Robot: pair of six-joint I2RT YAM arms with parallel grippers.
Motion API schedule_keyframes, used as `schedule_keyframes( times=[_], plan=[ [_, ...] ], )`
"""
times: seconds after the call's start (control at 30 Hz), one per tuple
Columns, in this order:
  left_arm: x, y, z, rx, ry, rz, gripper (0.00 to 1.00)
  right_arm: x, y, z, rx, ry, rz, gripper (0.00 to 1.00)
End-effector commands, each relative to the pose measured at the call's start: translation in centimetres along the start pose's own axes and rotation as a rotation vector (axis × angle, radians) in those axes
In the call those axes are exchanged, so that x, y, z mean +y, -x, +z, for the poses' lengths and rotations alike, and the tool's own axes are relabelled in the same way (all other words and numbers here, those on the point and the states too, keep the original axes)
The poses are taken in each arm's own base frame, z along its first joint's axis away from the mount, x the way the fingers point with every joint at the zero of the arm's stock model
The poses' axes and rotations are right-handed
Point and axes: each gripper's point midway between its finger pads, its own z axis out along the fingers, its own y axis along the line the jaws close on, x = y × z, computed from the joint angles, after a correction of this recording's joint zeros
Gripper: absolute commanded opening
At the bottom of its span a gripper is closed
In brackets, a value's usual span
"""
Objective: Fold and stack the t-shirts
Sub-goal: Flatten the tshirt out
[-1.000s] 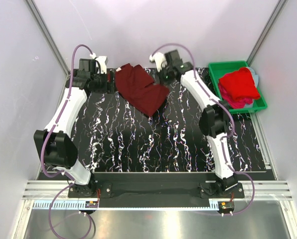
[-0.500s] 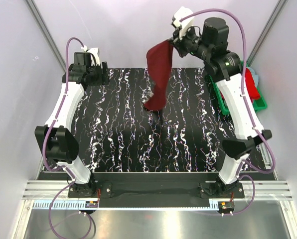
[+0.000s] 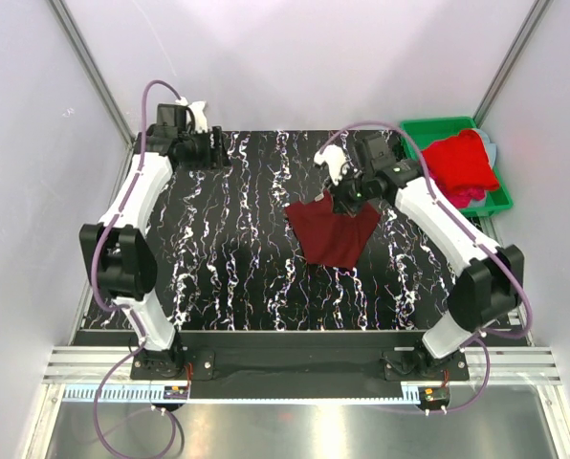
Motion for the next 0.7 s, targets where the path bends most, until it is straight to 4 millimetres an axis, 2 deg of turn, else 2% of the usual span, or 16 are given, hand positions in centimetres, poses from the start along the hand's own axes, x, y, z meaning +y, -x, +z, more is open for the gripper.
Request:
schedule_keyframes(
  times=[0.0, 0.03, 0.07, 0.13, 0.17, 0.23, 0.27, 0.33, 0.37, 0.4, 0.43, 0.47, 0.53, 0.57, 0.63, 0.67],
  plan=[
    [-1.7, 3.4, -0.4, -0.087, -0.058, 0.005, 0.69, 0.6, 10.3, -6.7, -0.332, -0.046, -0.091, 0.00],
    [-1.3, 3.8, -0.6, -0.101, -0.036, 0.003, 0.69, 0.2, 11.2, -6.6, -0.344, -0.045, -0.097, 0.00],
    [-0.3, 4.5, -1.1, -0.124, 0.009, -0.003, 0.69, -0.4, 13.5, -6.5, -0.376, -0.042, -0.119, 0.00],
    [0.3, 5.5, -2.3, -0.165, 0.045, -0.014, 0.69, -0.8, 15.5, -5.8, -0.384, -0.023, -0.128, 0.00],
    [1.2, 5.5, -2.7, -0.171, 0.074, -0.022, 0.69, -0.7, 18.3, -5.1, -0.420, 0.005, -0.153, 0.00],
    [1.7, 6.0, -4.2, -0.201, 0.111, -0.024, 0.69, 0.3, 20.0, -4.1, -0.411, 0.062, -0.153, 0.00],
    [2.5, 5.7, -4.6, -0.204, 0.141, -0.033, 0.70, 0.5, 22.7, -3.8, -0.460, 0.082, -0.185, 0.00],
    [2.8, 6.2, -6.2, -0.239, 0.169, -0.021, 0.70, 3.6, 24.4, -3.2, -0.467, 0.150, -0.208, 0.00],
    [3.2, 6.0, -6.5, -0.241, 0.194, -0.017, 0.71, 4.2, 26.3, -3.7, -0.522, 0.149, -0.240, 0.00],
    [3.4, 6.1, -6.8, -0.247, 0.205, -0.007, 0.71, 6.4, 27.2, -3.8, -0.547, 0.176, -0.271, 0.00],
    [3.5, 6.3, -7.4, -0.261, 0.225, 0.006, 0.72, 7.8, 28.2, -5.2, -0.588, 0.184, -0.299, 0.00],
    [3.6, 6.2, -7.5, -0.260, 0.231, 0.007, 0.72, 8.7, 28.0, -4.8, -0.580, 0.205, -0.301, 0.00],
    [3.7, 6.2, -7.7, -0.265, 0.238, 0.004, 0.72, 11.0, 29.5, -6.7, -0.661, 0.226, -0.335, 0.00],
    [3.7, 6.2, -7.7, -0.265, 0.236, 0.001, 0.72, 12.0, 29.0, -8.3, -0.675, 0.238, -0.337, 0.00],
    [3.7, 6.1, -7.4, -0.261, 0.233, -0.007, 0.73, 13.0, 29.7, -11.7, -0.749, 0.227, -0.367, 0.00],
    [3.7, 6.1, -7.3, -0.259, 0.234, -0.013, 0.72, 13.1, 29.5, -12.6, -0.754, 0.223, -0.367, 0.00]
  ],
)
